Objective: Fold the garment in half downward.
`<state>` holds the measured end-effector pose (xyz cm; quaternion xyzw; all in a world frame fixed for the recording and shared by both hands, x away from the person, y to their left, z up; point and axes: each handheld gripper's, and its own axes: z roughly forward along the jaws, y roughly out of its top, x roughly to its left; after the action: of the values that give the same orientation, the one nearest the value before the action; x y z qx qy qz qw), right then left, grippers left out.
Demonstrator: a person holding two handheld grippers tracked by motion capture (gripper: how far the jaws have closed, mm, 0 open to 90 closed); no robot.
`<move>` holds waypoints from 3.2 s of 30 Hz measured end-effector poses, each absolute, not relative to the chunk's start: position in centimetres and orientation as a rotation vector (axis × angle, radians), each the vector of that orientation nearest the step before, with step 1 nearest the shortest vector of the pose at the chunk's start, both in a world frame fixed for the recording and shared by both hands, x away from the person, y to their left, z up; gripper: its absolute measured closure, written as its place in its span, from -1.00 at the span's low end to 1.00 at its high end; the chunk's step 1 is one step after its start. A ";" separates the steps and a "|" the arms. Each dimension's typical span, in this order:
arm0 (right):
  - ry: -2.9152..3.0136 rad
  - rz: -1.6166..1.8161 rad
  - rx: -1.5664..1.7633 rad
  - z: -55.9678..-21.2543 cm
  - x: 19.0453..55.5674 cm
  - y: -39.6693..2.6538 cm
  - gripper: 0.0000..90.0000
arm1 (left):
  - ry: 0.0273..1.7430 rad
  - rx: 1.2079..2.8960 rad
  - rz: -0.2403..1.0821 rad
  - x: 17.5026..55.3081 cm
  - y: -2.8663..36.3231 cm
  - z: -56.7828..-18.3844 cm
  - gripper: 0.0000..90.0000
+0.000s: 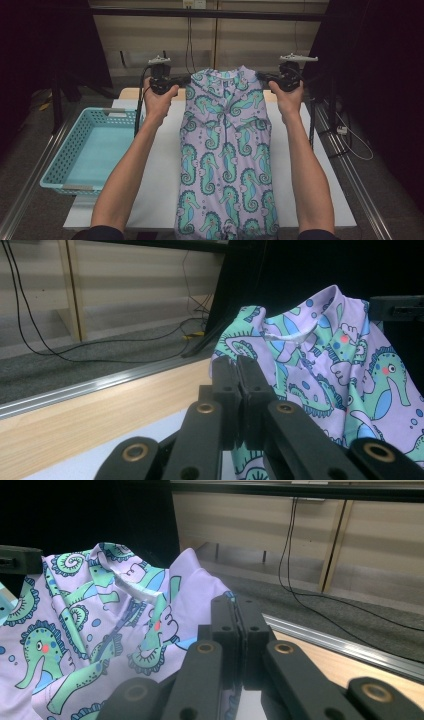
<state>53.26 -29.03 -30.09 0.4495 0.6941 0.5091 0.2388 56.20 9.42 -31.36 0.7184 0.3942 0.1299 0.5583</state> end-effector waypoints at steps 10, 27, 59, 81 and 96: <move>1.916 1.350 1.247 -29.6 55.1 -28.8 0.97 | 0.981 1.673 0.289 57.9 9.4 -31.9 0.96; 1.893 1.337 1.220 -27.7 56.4 -28.1 0.97 | 0.982 1.670 0.326 59.1 10.1 -30.2 0.96; 1.851 1.353 1.265 -29.3 56.7 -29.6 0.97 | 0.966 1.677 0.319 58.9 8.4 -30.2 0.96; 1.912 1.373 1.281 -35.0 52.0 -28.5 0.97 | 0.929 1.738 0.242 54.4 7.6 -35.4 0.96; 1.967 1.417 1.232 -36.9 48.2 -27.5 0.97 | 0.853 1.770 0.224 50.8 7.4 -36.9 0.96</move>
<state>48.16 -27.45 -36.93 0.4430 0.7072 0.5096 0.2097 50.81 7.38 -36.94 0.7477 0.3603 0.0948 0.5497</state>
